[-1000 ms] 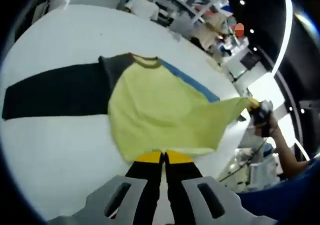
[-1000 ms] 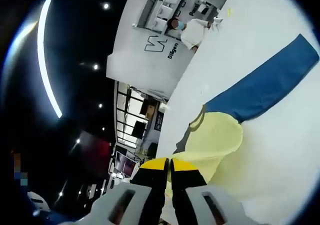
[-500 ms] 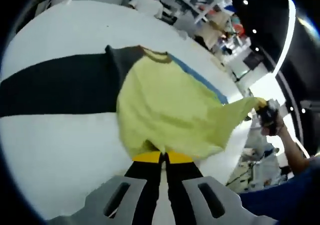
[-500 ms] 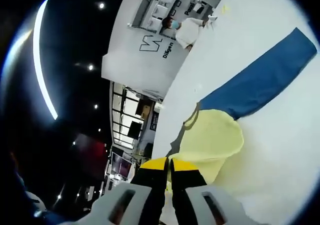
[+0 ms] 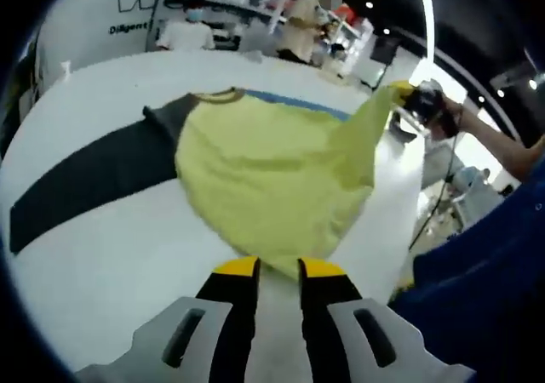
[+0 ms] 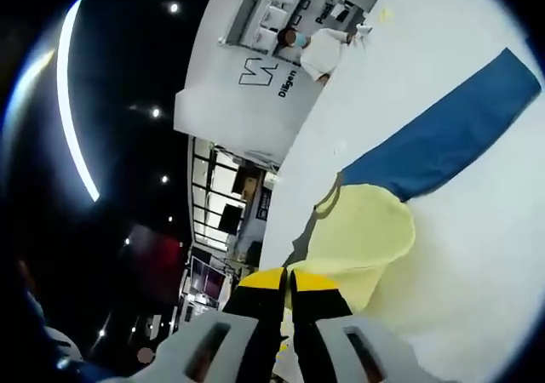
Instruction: Fold the garment on the visible template until the final outline fits inside the template.
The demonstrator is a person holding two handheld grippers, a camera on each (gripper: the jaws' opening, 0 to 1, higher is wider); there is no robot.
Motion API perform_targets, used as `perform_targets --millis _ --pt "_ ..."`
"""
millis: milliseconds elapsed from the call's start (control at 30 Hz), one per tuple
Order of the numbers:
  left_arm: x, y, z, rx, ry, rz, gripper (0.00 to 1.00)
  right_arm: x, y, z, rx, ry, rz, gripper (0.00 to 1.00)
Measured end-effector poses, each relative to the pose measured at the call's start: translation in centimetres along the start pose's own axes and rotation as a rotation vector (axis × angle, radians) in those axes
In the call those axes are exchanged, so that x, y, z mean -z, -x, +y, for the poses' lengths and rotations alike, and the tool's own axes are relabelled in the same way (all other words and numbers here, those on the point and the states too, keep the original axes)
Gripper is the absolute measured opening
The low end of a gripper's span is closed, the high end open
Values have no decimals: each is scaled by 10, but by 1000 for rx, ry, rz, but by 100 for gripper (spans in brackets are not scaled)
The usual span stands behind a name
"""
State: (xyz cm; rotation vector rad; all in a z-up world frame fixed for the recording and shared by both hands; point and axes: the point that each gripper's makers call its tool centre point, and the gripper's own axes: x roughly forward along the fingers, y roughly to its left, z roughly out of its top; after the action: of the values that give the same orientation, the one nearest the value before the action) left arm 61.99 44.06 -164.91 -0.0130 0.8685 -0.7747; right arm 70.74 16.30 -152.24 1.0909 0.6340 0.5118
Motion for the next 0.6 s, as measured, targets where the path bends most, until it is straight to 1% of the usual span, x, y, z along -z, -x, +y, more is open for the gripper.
perform_targets --millis 133,200,267,400,467,500,533,567,600 --pt "8 1 0 -11 -37 37 19 -2 3 0 -3 -2 -5 0" --pt "11 1 -1 -7 -58 42 22 -3 4 1 -4 0 -8 0" --pt "16 0 -2 8 -81 39 26 -2 5 2 -7 0 -11 0" --pt "18 -2 -5 26 -109 33 35 -2 6 2 -9 -2 -12 0" --pt "22 -3 -7 23 -127 42 38 -2 6 3 -12 -7 -14 0" --pt "21 -5 -9 21 -144 32 39 -2 6 3 -14 -12 -16 0" --pt "22 -9 -4 7 -152 25 40 -2 7 3 -17 -17 -19 0" --pt "18 -9 -5 2 -157 11 41 -2 7 3 -17 -16 -19 0" --pt "18 -11 -4 2 -151 11 42 -2 7 3 -18 -16 -18 0"
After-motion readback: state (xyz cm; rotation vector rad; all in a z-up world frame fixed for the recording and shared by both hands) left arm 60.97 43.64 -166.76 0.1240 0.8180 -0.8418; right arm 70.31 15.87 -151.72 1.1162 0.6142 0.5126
